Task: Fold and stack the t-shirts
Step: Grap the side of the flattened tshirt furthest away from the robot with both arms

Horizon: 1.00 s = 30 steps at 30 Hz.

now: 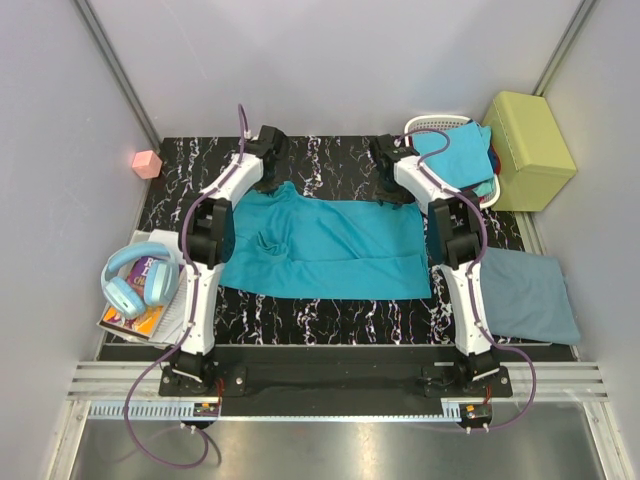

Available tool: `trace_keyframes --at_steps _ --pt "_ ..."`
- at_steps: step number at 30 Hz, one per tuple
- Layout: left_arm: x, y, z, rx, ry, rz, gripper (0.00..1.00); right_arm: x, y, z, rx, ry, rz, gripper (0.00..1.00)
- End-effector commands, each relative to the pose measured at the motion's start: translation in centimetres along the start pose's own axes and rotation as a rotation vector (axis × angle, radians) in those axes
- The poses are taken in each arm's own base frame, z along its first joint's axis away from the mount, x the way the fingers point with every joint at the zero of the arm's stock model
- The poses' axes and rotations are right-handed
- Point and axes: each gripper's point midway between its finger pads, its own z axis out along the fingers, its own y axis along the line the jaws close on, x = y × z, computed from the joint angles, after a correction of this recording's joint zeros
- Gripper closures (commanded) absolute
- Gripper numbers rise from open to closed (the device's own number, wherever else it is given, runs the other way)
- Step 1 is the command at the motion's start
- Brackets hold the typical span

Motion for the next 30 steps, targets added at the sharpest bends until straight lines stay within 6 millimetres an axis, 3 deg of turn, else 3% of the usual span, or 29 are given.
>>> trace_keyframes --at_steps 1,6,10,14,18,30 --pt "-2.2 -0.7 -2.8 0.050 -0.061 -0.030 1.00 -2.3 -0.9 -1.9 0.009 -0.059 0.025 0.52" --pt "-2.2 -0.6 -2.8 0.045 -0.060 -0.029 1.00 -2.6 -1.5 -2.7 0.019 -0.079 0.022 0.52" --pt "-1.9 -0.4 -2.5 0.035 -0.056 -0.023 1.00 -2.5 -0.9 -4.0 -0.035 -0.070 0.029 0.52" --pt "-1.3 -0.1 -2.2 0.021 -0.043 -0.018 1.00 -3.1 0.0 -7.2 -0.123 -0.085 0.048 0.52" --pt "-1.2 0.4 -2.1 -0.001 -0.047 -0.013 1.00 -4.3 -0.3 -9.2 -0.134 -0.141 0.053 0.52" --pt "-1.1 1.8 -2.5 -0.042 -0.055 -0.014 1.00 -4.7 -4.2 -6.2 0.024 -0.158 0.048 0.51"
